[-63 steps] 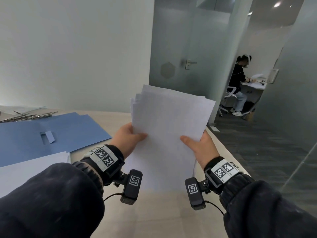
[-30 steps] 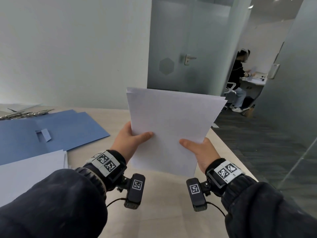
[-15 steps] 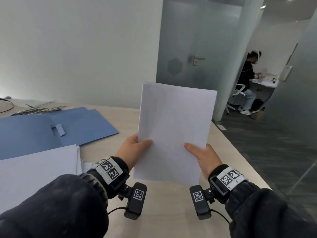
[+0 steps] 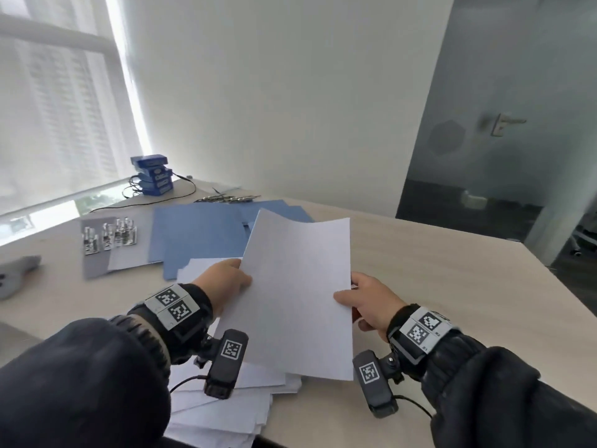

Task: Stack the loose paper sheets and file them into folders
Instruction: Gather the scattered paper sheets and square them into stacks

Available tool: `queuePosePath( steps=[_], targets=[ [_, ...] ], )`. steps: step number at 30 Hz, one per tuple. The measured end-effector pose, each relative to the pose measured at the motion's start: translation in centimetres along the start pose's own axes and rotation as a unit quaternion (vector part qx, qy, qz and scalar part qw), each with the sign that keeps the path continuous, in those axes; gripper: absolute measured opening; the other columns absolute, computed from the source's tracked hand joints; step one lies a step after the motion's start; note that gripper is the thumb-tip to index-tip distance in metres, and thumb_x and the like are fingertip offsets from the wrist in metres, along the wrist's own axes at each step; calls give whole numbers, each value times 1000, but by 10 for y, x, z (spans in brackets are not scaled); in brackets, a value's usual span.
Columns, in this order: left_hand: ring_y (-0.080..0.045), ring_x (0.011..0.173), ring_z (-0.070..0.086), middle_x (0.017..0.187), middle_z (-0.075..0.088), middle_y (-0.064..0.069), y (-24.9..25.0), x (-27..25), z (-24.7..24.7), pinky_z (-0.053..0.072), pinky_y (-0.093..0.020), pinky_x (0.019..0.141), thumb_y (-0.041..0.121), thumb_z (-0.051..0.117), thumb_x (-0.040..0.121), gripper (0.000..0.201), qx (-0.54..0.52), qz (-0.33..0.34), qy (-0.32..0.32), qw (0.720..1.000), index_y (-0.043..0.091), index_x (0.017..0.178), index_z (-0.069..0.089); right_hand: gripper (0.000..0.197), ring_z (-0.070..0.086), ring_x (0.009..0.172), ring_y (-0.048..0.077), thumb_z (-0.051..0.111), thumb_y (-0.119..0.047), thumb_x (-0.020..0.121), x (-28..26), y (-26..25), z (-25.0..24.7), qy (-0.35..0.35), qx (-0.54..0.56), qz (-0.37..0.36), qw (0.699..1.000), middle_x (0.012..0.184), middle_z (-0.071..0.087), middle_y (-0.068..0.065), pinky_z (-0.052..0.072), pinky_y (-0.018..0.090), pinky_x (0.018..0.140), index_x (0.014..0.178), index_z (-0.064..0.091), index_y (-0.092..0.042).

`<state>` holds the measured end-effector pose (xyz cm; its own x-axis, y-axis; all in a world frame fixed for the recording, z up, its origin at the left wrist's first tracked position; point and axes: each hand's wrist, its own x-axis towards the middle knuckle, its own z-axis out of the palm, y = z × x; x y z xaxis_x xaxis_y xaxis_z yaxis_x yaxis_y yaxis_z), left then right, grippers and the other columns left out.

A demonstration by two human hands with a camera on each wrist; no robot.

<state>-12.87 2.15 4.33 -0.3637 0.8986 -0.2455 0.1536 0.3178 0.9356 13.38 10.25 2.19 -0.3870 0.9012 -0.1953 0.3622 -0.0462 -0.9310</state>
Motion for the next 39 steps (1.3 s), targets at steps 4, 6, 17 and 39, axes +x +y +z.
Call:
queuePosePath(
  steps=[4,6,17,39],
  targets=[
    [-44,102,70,114,71,-24,-28,-6,-51,55,-63,91,-3,48,95,28,47,-44,39,997,7,117,64,18,52,48,14,59,-12,95,10,-15,52,-66,-41,6,997,86,66,7,23,21,47,113,62,-15],
    [-41,101,71,113,72,-21,-37,-10,-68,56,-63,88,1,49,96,27,62,-64,42,995,10,117,63,22,51,48,15,59,-12,93,12,-20,72,-84,-69,11,994,87,65,9,23,21,47,115,61,-13],
    [-27,126,56,138,60,-7,-64,-12,-102,40,-27,96,22,61,97,41,248,-63,86,963,13,137,59,28,55,72,22,55,-32,90,12,-25,84,-1,-190,73,979,93,61,3,51,32,58,117,54,-25],
    [-28,121,54,136,59,-11,-75,-6,-105,38,-27,95,26,65,97,44,255,-59,76,962,11,137,57,21,67,53,16,63,-22,93,-28,-27,107,-156,-191,182,952,78,75,8,36,20,44,101,65,-3]
  ],
)
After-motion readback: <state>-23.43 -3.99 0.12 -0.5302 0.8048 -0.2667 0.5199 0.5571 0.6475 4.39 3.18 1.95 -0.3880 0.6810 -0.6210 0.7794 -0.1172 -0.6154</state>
